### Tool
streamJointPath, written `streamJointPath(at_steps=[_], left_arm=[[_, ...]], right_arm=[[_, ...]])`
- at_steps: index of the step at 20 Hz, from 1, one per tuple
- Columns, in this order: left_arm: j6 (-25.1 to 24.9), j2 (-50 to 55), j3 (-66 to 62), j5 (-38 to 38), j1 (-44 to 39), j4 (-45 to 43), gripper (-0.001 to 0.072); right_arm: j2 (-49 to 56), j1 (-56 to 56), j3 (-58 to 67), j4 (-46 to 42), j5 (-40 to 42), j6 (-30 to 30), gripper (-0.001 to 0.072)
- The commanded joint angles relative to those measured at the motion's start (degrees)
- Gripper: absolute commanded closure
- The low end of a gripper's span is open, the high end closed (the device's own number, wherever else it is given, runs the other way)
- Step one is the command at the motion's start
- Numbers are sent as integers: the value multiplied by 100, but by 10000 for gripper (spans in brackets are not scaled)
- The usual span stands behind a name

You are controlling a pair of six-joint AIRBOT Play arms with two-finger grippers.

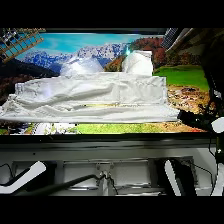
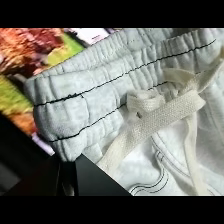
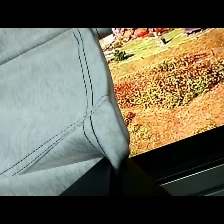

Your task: Fold the clothes and pants, and hang the long-sleeved shirts on hangers.

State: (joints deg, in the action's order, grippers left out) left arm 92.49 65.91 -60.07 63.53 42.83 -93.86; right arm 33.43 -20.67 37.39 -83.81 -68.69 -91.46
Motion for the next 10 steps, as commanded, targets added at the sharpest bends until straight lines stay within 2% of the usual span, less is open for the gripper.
streamJointPath(at_steps=[1,6,10], left_arm=[[33,-361,-7,387,7,-256,684],[35,-518,-13,-293,-42,92,684],[205,-476,-15,-1869,-367,286,685]], right_arm=[[-282,33,11,-52,-79,68,678],[-195,155,118,-151,350,63,679],[813,155,833,61,796,341,679]])
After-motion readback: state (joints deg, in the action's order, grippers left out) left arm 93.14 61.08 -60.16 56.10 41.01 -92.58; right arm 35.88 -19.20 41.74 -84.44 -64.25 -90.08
